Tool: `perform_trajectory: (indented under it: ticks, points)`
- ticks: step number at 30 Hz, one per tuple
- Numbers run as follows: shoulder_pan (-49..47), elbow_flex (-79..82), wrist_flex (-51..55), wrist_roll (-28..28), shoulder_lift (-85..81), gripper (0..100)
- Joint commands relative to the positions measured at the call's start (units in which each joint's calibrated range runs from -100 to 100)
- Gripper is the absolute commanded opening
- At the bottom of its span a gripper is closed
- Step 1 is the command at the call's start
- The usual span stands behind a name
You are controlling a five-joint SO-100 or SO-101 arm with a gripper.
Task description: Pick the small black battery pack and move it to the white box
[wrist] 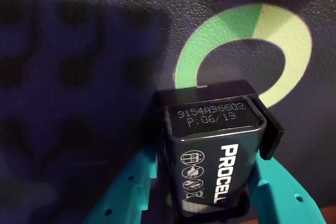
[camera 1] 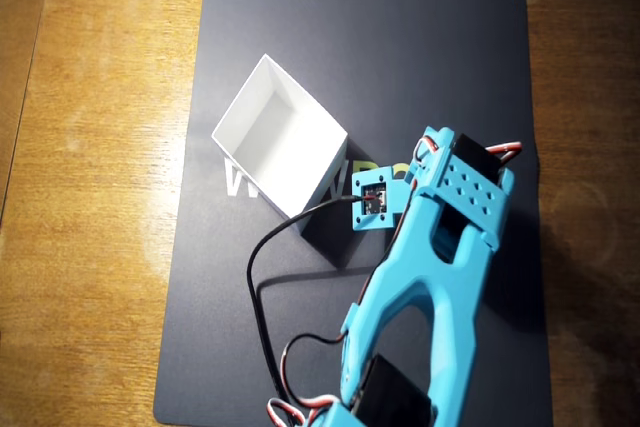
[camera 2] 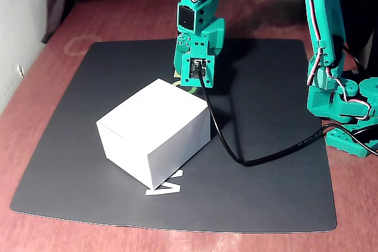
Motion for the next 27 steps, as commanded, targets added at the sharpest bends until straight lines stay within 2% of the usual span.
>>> perform_trajectory:
  ticks: [1,20,23,27]
  points:
    - [0.72,-1.08,-0.04,0.18,-0.22,18]
    - [0.84,-0.08,-0.04,-0.25,-0.22,18]
    - [0.6,-0.08,-0.04,-0.25,-0.22,11]
    - [0.72,-0.08,0.57,-0.25,-0.22,10]
